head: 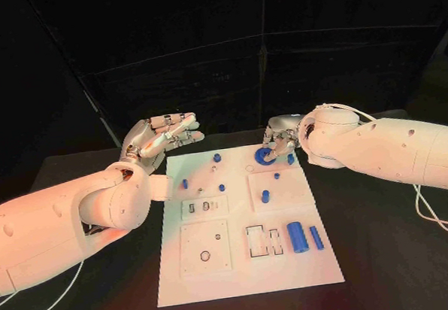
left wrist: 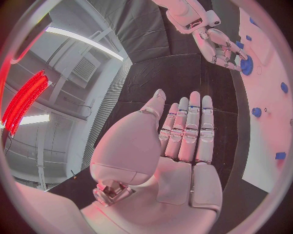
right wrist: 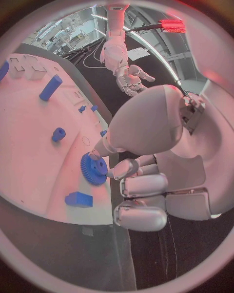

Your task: Assemble the parts on the task board

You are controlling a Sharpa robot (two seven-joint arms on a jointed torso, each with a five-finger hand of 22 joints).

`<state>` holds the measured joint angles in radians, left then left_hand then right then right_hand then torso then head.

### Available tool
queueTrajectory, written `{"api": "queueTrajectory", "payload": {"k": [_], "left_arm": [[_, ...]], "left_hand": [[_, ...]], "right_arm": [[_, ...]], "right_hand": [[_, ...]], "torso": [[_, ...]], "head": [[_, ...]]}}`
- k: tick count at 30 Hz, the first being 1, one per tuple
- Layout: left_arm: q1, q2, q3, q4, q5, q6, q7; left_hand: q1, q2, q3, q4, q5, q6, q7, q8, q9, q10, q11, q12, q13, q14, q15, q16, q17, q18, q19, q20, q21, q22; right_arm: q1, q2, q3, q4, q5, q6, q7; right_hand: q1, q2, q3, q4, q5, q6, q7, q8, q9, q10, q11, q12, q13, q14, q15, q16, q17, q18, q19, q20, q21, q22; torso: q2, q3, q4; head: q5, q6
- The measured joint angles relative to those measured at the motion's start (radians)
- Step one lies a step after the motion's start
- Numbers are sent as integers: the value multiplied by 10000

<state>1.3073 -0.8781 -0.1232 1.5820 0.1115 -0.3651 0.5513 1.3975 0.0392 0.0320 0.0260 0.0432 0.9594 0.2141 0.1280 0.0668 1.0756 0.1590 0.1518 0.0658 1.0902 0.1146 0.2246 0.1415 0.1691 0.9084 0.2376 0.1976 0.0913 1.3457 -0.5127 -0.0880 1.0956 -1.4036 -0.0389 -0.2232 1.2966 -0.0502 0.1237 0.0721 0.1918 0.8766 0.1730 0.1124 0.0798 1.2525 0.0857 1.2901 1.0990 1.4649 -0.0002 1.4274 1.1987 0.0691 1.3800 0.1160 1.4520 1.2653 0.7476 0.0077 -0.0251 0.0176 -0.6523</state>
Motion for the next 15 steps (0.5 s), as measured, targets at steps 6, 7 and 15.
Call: {"api": "queueTrajectory", "payload": {"k": [6,7,15], "left_arm": [[0,1,0,-5,0,6,-6],[0,1,0,-7,1,6,-7],[0,6,0,-8,2,14,-14]], "left_hand": [[0,0,-22,-22,0,0,0,0,0,0,0,0,0,0,0,-42,-1,1,0,0,0,-6],[0,0,-28,-29,0,0,0,0,0,0,0,0,0,0,0,-42,-1,1,0,0,0,-9],[0,0,-28,-28,0,0,0,0,0,0,0,0,0,0,0,-42,-2,0,0,0,0,-9]], "right_arm": [[0,53,0,-66,21,19,-22],[0,63,0,-67,21,20,-25],[-20,91,8,22,-147,28,-70]], "right_hand": [[220,-18,105,-105,0,0,0,0,-1,0,0,37,94,0,0,26,90,1,0,0,36,46],[222,-19,117,-118,0,-1,-1,-1,-2,0,0,58,110,0,0,47,102,1,0,0,38,56],[894,24,451,-654,-231,115,3,182,-5,126,-17,229,481,0,1,102,245,3,71,-1,79,179]], "torso": [[0,2,0],[0,2,0],[-5,6,-1]], "head": [[-4,-11],[0,-12],[3,-43]]}}
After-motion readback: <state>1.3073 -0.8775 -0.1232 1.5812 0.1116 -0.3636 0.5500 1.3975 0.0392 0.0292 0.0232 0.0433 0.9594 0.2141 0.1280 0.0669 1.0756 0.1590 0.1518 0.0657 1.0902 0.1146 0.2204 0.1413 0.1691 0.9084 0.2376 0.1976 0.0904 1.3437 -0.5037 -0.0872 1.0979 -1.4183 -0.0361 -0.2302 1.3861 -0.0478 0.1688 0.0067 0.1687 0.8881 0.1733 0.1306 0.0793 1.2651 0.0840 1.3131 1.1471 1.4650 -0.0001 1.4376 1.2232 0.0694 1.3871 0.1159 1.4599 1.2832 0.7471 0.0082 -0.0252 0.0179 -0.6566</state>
